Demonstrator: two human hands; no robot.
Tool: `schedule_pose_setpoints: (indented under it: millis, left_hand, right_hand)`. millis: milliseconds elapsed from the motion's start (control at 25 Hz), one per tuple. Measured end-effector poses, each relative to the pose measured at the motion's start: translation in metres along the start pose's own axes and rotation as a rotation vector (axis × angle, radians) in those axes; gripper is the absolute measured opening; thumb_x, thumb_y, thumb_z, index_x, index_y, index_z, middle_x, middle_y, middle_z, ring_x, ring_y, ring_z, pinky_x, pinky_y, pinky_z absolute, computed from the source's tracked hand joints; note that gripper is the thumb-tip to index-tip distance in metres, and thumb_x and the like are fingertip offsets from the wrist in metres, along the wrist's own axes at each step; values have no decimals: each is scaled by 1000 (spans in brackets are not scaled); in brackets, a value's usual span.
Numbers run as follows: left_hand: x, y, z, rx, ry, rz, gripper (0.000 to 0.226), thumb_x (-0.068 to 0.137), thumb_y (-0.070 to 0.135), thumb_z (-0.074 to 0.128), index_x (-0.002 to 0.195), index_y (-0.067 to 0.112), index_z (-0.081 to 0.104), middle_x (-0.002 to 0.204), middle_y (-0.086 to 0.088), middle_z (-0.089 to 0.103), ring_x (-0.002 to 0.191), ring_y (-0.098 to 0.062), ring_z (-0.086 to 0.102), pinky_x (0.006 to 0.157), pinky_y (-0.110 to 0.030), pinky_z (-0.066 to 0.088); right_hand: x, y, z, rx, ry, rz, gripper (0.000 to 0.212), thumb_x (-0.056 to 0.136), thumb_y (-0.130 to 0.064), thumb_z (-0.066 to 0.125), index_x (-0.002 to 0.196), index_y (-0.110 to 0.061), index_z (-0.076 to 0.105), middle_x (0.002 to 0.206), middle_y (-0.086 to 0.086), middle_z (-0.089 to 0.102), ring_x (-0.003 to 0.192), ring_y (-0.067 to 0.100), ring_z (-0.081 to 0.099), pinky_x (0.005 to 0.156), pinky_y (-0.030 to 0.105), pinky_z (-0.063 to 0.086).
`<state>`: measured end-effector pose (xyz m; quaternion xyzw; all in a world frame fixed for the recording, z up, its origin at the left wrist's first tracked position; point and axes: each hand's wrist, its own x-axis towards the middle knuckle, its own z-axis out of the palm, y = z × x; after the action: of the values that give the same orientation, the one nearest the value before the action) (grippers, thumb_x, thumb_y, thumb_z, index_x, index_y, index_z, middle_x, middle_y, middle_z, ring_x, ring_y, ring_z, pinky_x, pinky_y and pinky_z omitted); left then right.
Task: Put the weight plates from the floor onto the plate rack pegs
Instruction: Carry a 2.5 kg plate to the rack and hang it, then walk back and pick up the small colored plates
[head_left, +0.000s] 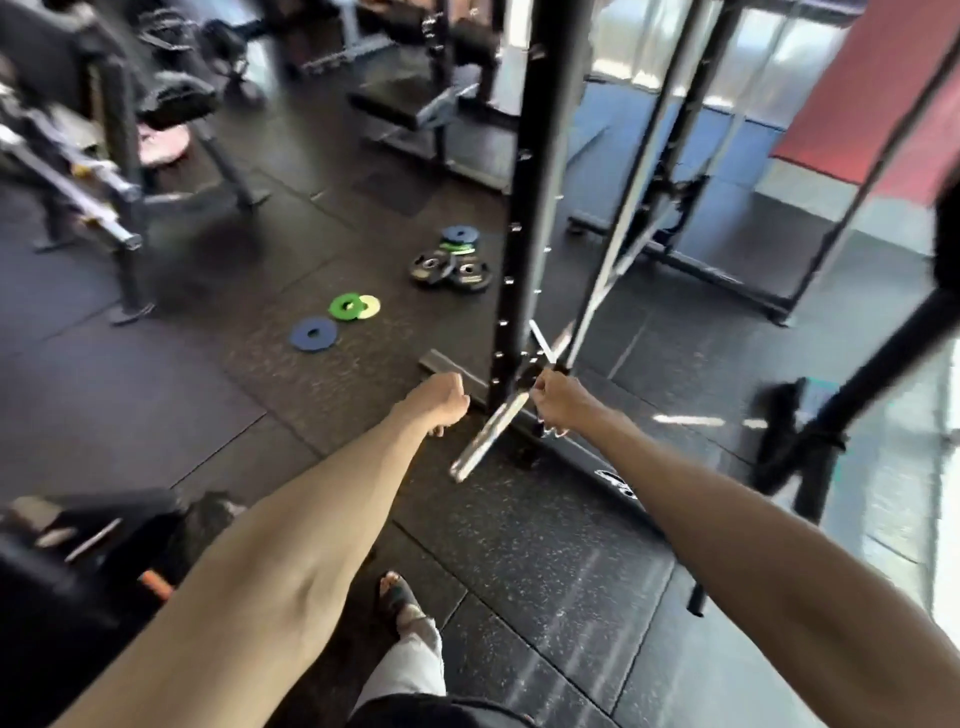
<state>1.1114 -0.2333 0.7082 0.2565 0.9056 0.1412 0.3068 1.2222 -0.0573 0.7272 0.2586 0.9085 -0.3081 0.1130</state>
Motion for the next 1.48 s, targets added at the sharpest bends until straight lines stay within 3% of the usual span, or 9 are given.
schedule_pose_setpoints:
  millis: [120, 240, 400, 560, 680, 880, 1040, 1200, 1480]
  left_hand:
    - [3, -116, -18, -60, -33, -203, 30, 98, 29, 40, 93, 6, 57, 75, -11, 71, 59, -27, 72, 66, -42, 62]
    - [8, -201, -40, -99, 4, -296, 30, 99, 27, 39, 89, 5, 58, 70, -9, 65, 57, -26, 69, 61, -35, 59]
    - [10, -288, -65, -195, 67, -379, 30, 101, 24, 40, 105, 2, 60, 92, -17, 69, 60, -25, 64, 57, -30, 52]
    - [8, -353, -75, -311, 94, -459, 29, 100, 26, 39, 98, 5, 60, 90, -15, 70, 66, -26, 69, 59, -34, 55]
    - [18, -381, -70, -377, 75, -508, 34, 102, 24, 39, 106, -1, 62, 89, -15, 69, 65, -25, 68, 51, -29, 49]
    - [66, -404, -68, -435, -32, -540, 31, 103, 25, 37, 111, 3, 58, 91, -13, 67, 76, -25, 69, 63, -34, 51]
    - [145, -408, -100, -458, -70, -527, 31, 103, 22, 35, 115, 0, 53, 87, -15, 68, 71, -27, 67, 68, -39, 57]
    - [235, -398, -155, -419, -77, -539, 25, 102, 25, 35, 106, 11, 55, 90, -13, 69, 79, -29, 71, 77, -43, 60]
    - [373, -393, -227, -327, -112, -463, 23, 103, 27, 37, 107, 13, 55, 106, -9, 64, 98, -29, 61, 76, -36, 45]
  right_hand:
    - [50, -84, 60, -126, -154, -103, 15, 97, -24, 48, 93, -14, 58, 104, 17, 68, 101, 34, 65, 78, 29, 45]
    - [94, -163, 113, -221, -248, -209, 26, 100, -26, 46, 112, -7, 60, 110, 17, 67, 104, 34, 64, 85, 36, 49]
    - [134, -245, 174, -365, -415, -326, 30, 99, -28, 47, 114, -5, 60, 118, 23, 66, 110, 38, 63, 87, 39, 48]
    - [169, -297, 216, -434, -500, -394, 32, 101, -26, 45, 117, -1, 57, 123, 25, 63, 115, 39, 60, 88, 39, 46]
    - [192, -313, 238, -460, -560, -425, 32, 102, -22, 44, 118, 2, 57, 122, 25, 64, 113, 39, 60, 87, 37, 46]
    - [247, -321, 260, -508, -663, -419, 30, 101, -23, 44, 118, -1, 57, 124, 24, 63, 115, 40, 59, 87, 38, 45]
    - [320, -331, 256, -499, -716, -417, 28, 103, -21, 41, 118, -1, 54, 121, 24, 63, 111, 39, 60, 87, 40, 46]
    - [415, -343, 232, -471, -721, -371, 31, 103, -24, 41, 122, -3, 53, 125, 23, 62, 114, 39, 59, 93, 43, 48]
    - [559, -364, 196, -463, -686, -285, 32, 104, -24, 39, 124, -3, 54, 125, 22, 63, 115, 39, 59, 95, 43, 48]
